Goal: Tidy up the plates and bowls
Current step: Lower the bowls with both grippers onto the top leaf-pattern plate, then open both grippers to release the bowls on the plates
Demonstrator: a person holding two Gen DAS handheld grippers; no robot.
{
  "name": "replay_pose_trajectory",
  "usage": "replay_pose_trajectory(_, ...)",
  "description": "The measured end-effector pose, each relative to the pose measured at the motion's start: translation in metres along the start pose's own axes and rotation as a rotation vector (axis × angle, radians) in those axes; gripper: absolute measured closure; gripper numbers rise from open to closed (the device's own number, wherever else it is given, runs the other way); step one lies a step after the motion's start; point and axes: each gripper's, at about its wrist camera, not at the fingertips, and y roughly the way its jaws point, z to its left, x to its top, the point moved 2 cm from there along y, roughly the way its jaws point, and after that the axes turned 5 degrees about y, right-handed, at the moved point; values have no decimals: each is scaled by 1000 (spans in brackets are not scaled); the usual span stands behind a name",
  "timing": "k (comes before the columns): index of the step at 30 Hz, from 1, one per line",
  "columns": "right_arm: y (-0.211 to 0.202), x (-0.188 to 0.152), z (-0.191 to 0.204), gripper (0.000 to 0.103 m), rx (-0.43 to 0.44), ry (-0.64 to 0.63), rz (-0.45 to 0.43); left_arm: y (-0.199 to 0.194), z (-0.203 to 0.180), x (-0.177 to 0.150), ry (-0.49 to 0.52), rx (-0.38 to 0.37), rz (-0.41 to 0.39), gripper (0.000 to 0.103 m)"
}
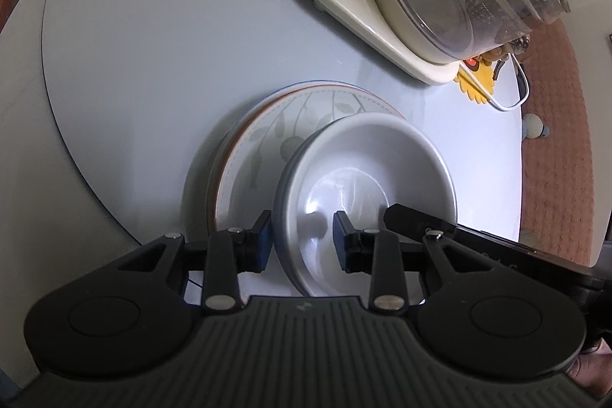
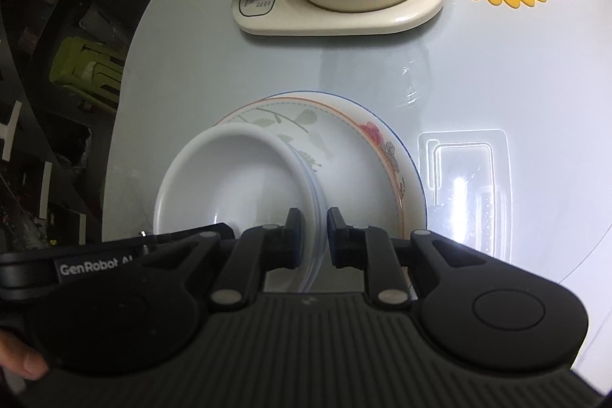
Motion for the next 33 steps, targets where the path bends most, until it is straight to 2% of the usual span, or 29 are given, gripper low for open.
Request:
replay_pose_trajectory(6, 6, 2, 0, 85, 0, -20, 7, 5, 2, -1, -4, 11, 6, 66)
replay_pose_trajectory(11, 3, 4, 0, 85, 0, -24, -4, 4, -1, 1, 30, 20, 1, 65)
replay_pose_trajectory(13, 1, 4, 0, 84, -7, -21, -7, 1, -2, 2, 38, 24, -5, 60)
replay_pose_trajectory(15, -4, 4, -1, 77, -15, -15, -23, -4, -4, 3, 35, 26, -15, 56)
replay_pose_trajectory(17, -9, 2, 1, 67, -17, -28, -46, -12, -4, 3, 37, 34, -26, 55)
replay_pose_trajectory(18, -12, 1, 3, 66, -21, -44, -60, -17, -4, 4, 35, 37, -32, 55)
replay_pose_trajectory(25, -40, -5, 9, 67, -15, -56, -126, -57, -13, -5, 67, 27, -90, 55)
replay_pose_trajectory(33, -89, -20, 12, 67, 2, -40, -240, -109, -41, -35, 169, 18, -150, 55)
